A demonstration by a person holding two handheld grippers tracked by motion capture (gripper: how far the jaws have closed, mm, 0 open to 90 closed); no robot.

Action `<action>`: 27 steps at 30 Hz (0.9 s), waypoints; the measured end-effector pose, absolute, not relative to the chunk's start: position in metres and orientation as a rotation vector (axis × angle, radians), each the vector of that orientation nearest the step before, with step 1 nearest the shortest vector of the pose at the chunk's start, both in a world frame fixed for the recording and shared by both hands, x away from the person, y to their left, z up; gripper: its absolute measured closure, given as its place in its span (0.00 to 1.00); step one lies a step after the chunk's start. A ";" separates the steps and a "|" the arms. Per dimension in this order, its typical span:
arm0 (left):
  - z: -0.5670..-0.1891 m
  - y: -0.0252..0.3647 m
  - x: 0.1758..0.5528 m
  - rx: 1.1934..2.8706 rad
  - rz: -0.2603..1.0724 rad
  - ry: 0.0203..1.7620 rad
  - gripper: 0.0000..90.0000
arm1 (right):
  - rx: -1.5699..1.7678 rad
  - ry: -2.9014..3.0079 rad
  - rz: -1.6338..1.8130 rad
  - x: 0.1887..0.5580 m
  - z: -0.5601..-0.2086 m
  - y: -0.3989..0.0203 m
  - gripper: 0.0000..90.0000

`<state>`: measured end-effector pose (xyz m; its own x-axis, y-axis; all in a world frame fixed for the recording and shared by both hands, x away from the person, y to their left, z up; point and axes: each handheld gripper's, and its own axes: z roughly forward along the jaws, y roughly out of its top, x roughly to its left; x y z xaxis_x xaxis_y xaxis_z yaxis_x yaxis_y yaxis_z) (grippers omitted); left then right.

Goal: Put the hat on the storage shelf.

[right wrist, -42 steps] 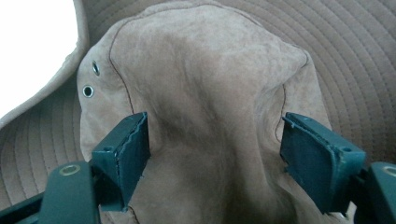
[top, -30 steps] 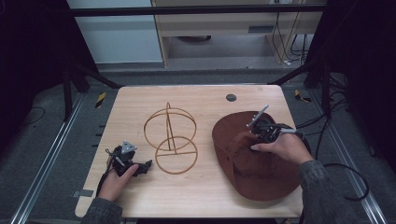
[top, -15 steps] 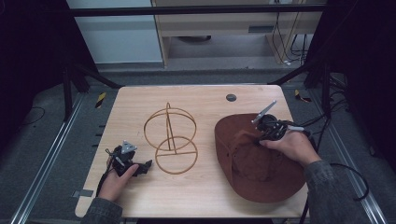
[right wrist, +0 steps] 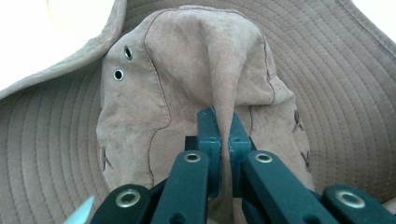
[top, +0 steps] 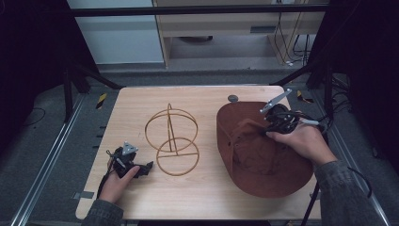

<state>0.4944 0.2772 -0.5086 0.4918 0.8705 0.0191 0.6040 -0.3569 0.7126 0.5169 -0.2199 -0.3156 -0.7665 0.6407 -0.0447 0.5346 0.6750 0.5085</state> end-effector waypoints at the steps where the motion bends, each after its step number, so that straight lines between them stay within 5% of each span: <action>1: -0.509 0.277 0.494 2.090 0.529 1.207 0.00 | 0.952 2.664 0.710 0.516 -0.314 -0.220 0.99; 27: -0.509 0.274 0.498 2.073 0.543 1.238 0.00 | 0.921 2.557 0.807 0.511 -0.253 -0.221 0.99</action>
